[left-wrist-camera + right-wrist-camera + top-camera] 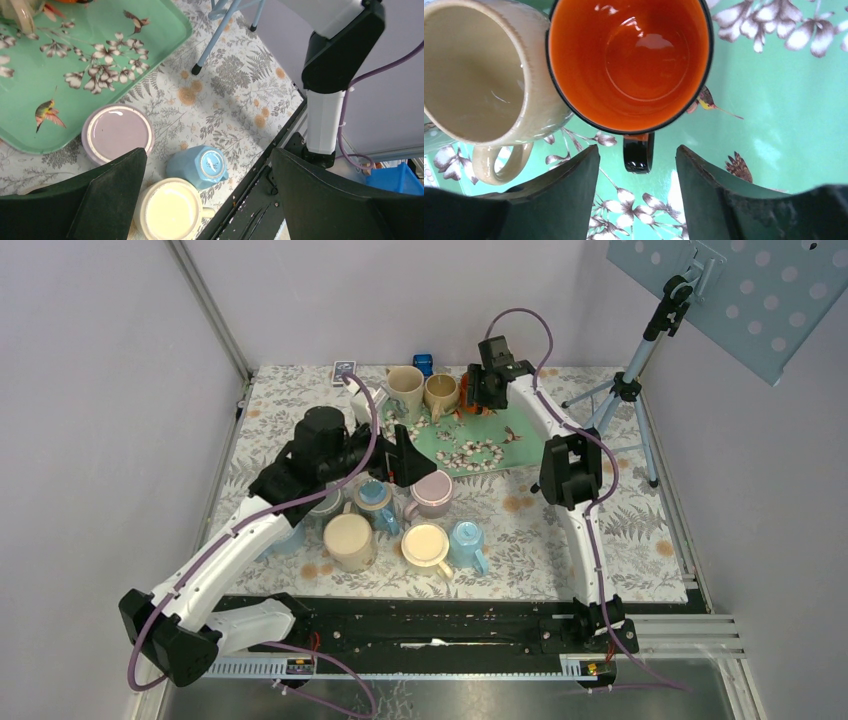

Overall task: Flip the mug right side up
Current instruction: Place the cup on the tray.

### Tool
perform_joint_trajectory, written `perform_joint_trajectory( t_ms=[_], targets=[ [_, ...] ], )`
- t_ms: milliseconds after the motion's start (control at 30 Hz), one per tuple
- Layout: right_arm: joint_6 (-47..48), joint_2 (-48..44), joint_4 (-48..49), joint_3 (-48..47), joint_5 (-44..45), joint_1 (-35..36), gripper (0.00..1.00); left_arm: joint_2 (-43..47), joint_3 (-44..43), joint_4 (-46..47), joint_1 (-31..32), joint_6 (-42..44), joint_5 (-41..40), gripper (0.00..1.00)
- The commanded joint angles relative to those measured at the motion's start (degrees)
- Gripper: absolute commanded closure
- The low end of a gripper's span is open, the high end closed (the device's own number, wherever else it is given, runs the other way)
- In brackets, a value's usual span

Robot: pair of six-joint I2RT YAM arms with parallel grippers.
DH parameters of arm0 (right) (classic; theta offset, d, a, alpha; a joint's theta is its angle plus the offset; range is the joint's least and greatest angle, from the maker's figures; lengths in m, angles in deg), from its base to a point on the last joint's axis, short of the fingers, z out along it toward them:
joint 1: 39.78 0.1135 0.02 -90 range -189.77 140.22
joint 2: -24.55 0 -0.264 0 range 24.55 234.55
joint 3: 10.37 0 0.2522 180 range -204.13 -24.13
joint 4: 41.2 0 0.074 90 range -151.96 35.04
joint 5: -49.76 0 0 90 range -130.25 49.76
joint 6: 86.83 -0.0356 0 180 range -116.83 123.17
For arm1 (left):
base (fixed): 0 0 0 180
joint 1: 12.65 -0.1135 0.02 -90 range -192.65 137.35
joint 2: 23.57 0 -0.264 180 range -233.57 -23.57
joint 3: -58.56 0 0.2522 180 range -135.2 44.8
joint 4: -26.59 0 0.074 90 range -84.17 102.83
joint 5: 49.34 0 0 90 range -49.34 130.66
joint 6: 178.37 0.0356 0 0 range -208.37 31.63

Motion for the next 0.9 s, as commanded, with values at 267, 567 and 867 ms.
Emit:
perform_joint_trajectory(
  t_ms=[267,567,867],
  targets=[
    [-1.13,-23.49,2.34,16.64,5.04,3.31,0.09,1.10,3.97,2.81,-0.21,-4.91,0.29,0.01],
    [-5.12,-46.87,8.70,44.21,2.97,4.82,0.02,-0.74,4.15,0.50,4.40,-4.81,-5.50,0.01],
    [-9.71,-68.57,11.37,67.90,5.94,4.75,0.00,-9.46,-0.11,-6.29,19.17,-11.35,-26.55,0.01]
  ],
)
